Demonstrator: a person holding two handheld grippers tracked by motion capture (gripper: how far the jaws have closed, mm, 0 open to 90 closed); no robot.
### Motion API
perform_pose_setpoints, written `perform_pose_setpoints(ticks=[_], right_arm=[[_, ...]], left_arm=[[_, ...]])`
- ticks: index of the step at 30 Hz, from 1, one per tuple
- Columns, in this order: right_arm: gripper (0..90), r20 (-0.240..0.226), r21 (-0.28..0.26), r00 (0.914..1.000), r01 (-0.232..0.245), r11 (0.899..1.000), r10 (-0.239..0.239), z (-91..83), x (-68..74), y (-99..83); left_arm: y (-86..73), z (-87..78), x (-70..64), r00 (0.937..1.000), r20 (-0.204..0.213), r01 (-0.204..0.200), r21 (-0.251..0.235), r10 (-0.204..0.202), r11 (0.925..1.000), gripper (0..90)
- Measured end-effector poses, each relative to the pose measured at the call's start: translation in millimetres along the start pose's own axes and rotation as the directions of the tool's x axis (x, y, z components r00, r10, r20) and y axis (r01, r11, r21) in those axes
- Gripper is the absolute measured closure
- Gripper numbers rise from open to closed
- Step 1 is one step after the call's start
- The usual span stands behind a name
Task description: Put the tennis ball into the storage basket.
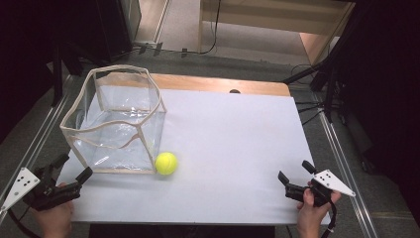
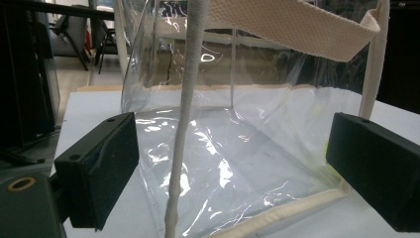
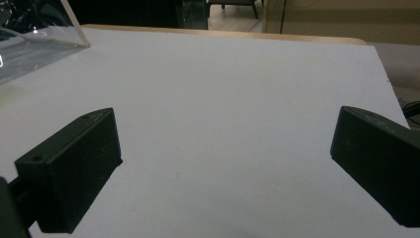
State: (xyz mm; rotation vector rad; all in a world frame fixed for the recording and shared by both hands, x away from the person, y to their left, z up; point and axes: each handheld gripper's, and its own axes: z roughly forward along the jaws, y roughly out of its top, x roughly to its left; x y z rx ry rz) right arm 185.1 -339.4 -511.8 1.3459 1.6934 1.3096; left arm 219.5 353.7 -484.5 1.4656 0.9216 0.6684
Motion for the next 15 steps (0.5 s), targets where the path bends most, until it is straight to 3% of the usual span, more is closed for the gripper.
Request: perform_pose_setpoints(ticks=[7,15], right_arm=[[0.0,0.000,-0.001,1.0000,0.006,1.000,-0.006,-1.9,3.2,2.9],[0.0,-0.038,0.034,0.9961,0.081,0.996,-0.079,2.6,17.3,18.1]], left_arm=[[-0.3,0.2,-1.7,0.9999,-0.002,-0.012,0.001,0.012,0.9999,6.5],[-0.6,-0.1,-1.9,0.9999,-0.002,-0.014,0.000,0.014,0.9999,6.5]])
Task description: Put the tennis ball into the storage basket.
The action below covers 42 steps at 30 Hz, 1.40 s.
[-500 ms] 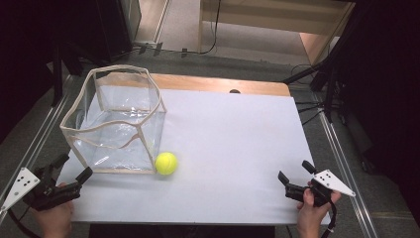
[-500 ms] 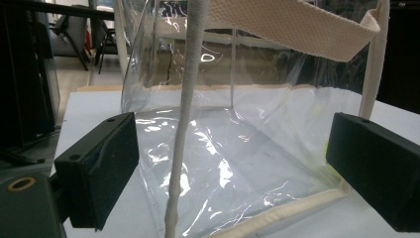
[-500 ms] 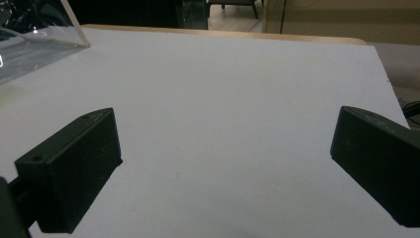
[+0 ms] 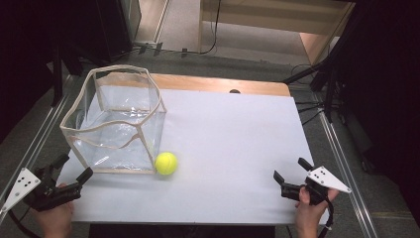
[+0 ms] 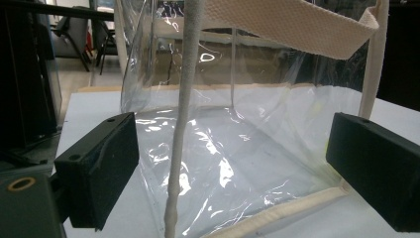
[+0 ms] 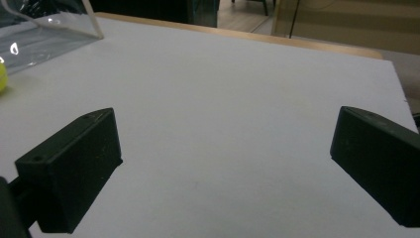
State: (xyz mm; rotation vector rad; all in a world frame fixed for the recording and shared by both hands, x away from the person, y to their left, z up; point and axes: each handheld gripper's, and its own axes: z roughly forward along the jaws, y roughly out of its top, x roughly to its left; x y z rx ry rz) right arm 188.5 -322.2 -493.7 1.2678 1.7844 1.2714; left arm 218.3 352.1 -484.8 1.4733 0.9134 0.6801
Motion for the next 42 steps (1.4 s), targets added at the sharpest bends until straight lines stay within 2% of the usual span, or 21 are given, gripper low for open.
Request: perform_pose_setpoints(ticks=[4,17,30,36,42], right_arm=[[0.0,-0.042,0.038,0.9984,0.039,0.999,-0.038,5.3,6.6,7.5],[0.0,-0.145,0.118,0.9866,0.093,0.989,-0.076,28.7,22.2,30.4],[0.0,-0.226,0.167,0.9670,0.158,0.973,-0.118,58.4,41.5,48.4],[0.0,-0.259,0.169,0.9581,0.170,0.971,-0.122,71.8,47.3,56.0],[0.0,-0.286,0.197,0.9493,0.192,0.961,-0.131,82.9,57.1,59.2]], left_arm=[[-0.1,0.2,-0.3,1.0000,0.000,0.000,0.001,0.000,1.0000,6.5],[0.0,0.6,-0.9,0.9999,-0.001,-0.012,0.009,0.012,0.9999,6.5],[0.2,2.2,-1.0,0.9999,0.000,-0.013,0.017,0.013,0.9998,6.5],[0.2,1.9,-1.4,0.9999,-0.001,-0.015,0.016,0.015,0.9998,6.5],[0.3,2.5,-1.5,0.9999,0.000,-0.015,0.017,0.015,0.9997,6.5]])
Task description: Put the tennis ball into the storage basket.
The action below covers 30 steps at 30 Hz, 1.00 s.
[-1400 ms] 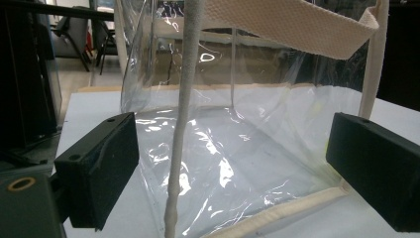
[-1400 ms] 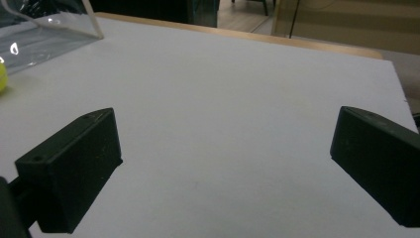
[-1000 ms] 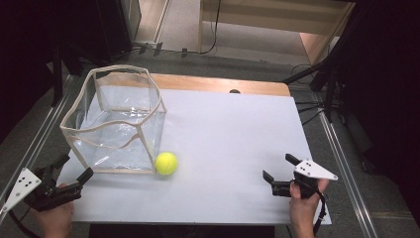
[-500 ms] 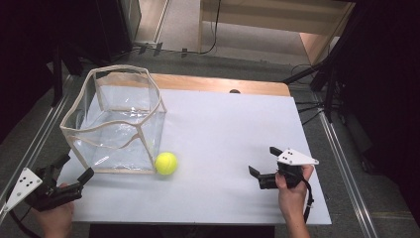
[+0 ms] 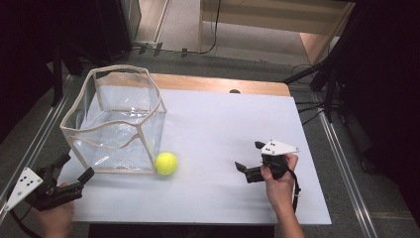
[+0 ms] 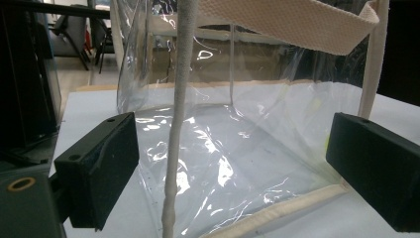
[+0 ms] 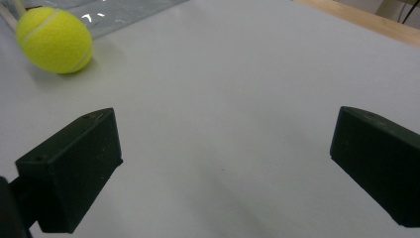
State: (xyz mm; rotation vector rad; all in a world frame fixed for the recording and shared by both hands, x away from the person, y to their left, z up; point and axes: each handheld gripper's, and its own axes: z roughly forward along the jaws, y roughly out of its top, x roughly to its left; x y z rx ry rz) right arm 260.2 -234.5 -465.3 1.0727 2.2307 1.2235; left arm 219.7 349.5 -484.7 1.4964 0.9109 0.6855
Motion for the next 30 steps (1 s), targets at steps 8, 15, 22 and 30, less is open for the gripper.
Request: perform_pose_setpoints(ticks=[8,15,22,30], right_arm=[[5.3,-0.029,0.019,0.9993,0.022,1.000,-0.022,11.6,7.8,10.0],[5.3,-0.067,0.028,0.9967,0.046,0.999,-0.044,24.0,14.8,17.9],[5.3,-0.099,0.048,0.9927,0.075,0.996,-0.070,36.6,24.8,23.7],[1.6,-0.113,0.073,0.9900,0.092,0.993,-0.084,49.0,34.3,29.7]], left_arm=[[0.1,0.5,0.4,1.0000,0.001,0.004,-0.003,-0.004,1.0000,6.5],[0.1,0.5,0.7,1.0000,0.001,0.000,0.001,0.000,1.0000,6.5],[0.0,0.4,0.5,1.0000,0.001,0.006,-0.002,-0.006,1.0000,6.5],[0.1,0.3,0.6,1.0000,0.001,0.010,-0.003,-0.010,0.9999,6.5]])
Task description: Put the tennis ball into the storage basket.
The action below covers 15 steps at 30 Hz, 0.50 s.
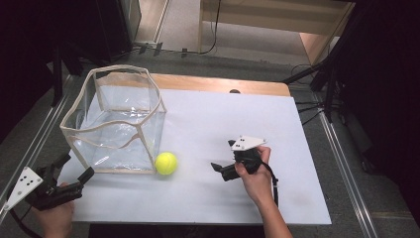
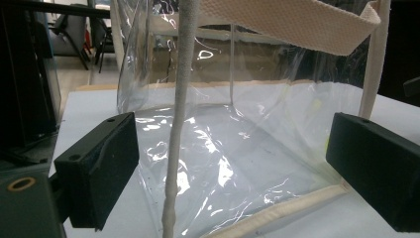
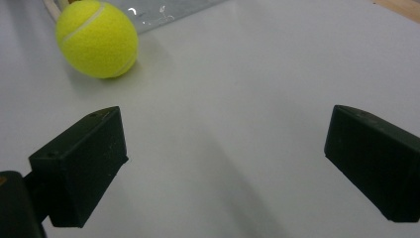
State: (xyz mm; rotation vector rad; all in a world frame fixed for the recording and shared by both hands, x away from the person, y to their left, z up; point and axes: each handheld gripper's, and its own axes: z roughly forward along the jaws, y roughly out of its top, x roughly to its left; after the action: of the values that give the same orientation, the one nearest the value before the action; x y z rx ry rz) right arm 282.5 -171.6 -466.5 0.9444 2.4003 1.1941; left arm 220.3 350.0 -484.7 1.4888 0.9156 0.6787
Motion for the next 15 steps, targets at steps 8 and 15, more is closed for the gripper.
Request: perform_pose_setpoints(ticks=[8,15], right_arm=[[1.6,-0.038,0.006,0.9991,0.017,1.000,-0.017,13.5,7.5,6.6],[1.7,-0.059,0.009,0.9977,0.034,0.999,-0.033,23.0,17.3,16.4]], left_arm=[[0.0,-0.9,0.9,1.0000,0.004,-0.002,-0.001,0.002,1.0000,6.5],[0.0,0.3,0.3,1.0000,0.000,-0.005,0.004,0.005,1.0000,6.5]])
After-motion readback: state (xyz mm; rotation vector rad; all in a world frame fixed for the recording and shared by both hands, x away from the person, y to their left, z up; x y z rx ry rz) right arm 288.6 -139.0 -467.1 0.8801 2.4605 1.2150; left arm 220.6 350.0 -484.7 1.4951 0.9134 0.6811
